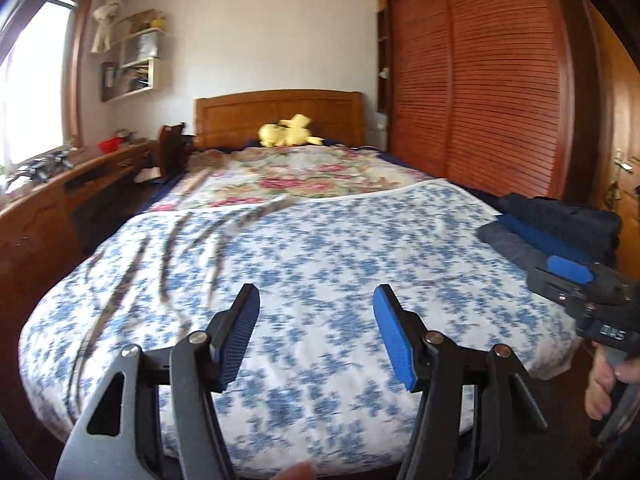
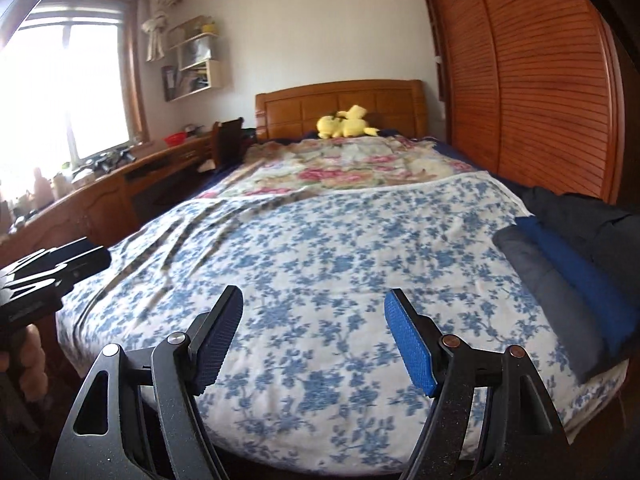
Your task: Fold large clothes
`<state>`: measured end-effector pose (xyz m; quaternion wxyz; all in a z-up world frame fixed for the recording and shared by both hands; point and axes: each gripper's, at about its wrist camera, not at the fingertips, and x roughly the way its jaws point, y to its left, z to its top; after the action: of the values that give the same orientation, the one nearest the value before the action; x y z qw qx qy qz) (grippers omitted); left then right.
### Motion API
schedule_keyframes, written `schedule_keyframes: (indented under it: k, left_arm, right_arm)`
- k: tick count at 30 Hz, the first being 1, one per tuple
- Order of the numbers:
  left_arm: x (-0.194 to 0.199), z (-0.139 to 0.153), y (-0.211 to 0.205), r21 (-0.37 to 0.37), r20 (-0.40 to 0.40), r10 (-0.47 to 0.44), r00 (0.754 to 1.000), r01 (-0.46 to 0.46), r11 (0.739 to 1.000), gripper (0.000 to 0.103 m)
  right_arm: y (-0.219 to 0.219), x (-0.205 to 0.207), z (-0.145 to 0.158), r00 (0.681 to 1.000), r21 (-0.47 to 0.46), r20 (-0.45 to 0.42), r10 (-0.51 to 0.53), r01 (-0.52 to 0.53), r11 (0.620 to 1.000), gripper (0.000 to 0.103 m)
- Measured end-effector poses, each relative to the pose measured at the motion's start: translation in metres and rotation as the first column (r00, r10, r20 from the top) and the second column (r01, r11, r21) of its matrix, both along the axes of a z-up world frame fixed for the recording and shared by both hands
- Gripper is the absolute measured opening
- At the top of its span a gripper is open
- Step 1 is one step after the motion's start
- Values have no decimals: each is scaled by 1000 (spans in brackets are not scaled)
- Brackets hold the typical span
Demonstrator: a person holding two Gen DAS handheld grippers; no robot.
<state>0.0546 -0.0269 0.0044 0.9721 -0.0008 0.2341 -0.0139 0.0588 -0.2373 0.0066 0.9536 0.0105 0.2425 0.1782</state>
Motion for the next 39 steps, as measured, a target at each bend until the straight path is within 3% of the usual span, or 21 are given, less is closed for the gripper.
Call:
schedule_keyframes:
  k: [9,39]
  left_arm:
    - [-7,-14,17,-24,-9,26,1000,-27,999,59]
    - [-23,-5,11,-41,28,13,1000,-11,999,59]
  right_arm:
    - [27,-12,-3,998,-10,8,55,-55,998,75]
    - [27,-16,-1,999,1,13,43,-43,999,75]
